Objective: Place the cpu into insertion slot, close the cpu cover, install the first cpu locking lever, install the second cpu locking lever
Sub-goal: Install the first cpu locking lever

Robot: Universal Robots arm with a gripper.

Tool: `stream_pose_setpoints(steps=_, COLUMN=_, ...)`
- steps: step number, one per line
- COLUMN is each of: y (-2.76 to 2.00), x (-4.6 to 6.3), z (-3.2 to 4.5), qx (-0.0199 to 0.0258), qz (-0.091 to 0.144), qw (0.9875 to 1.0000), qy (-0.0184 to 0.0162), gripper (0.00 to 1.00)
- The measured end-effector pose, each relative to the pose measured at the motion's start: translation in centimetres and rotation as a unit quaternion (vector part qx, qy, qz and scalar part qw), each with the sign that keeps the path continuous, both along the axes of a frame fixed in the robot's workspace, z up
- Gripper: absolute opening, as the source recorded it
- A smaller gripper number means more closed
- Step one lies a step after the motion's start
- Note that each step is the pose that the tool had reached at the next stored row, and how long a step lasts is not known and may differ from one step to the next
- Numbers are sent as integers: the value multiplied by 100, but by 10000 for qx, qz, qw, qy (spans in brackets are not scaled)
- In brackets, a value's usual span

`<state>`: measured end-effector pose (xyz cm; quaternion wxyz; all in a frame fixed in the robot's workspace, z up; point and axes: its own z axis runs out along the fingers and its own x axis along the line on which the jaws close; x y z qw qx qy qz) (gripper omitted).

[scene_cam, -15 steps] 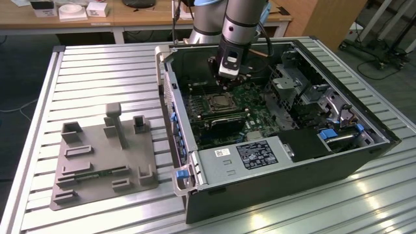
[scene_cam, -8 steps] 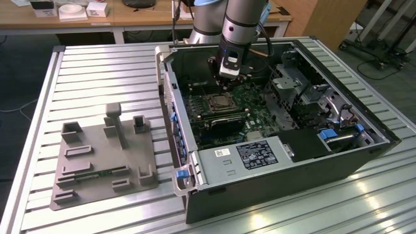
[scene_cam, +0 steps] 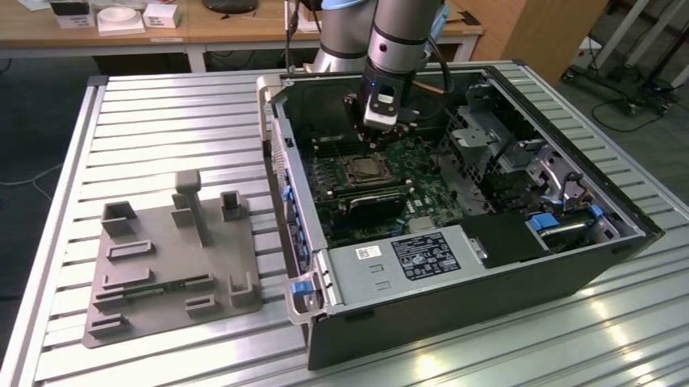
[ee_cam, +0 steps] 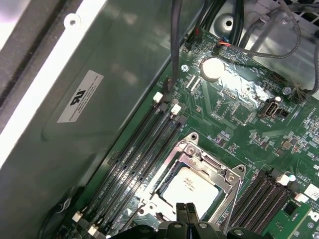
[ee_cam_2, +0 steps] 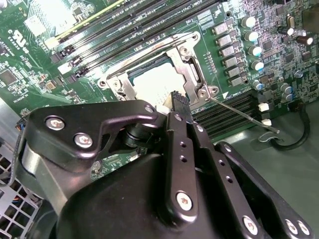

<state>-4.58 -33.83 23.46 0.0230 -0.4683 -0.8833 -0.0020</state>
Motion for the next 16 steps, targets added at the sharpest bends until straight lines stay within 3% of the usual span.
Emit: stream_pose_setpoints(steps=16, y=0, x=0, z=0, qx=0, qz=192, qw=9998, qy=0, gripper=10)
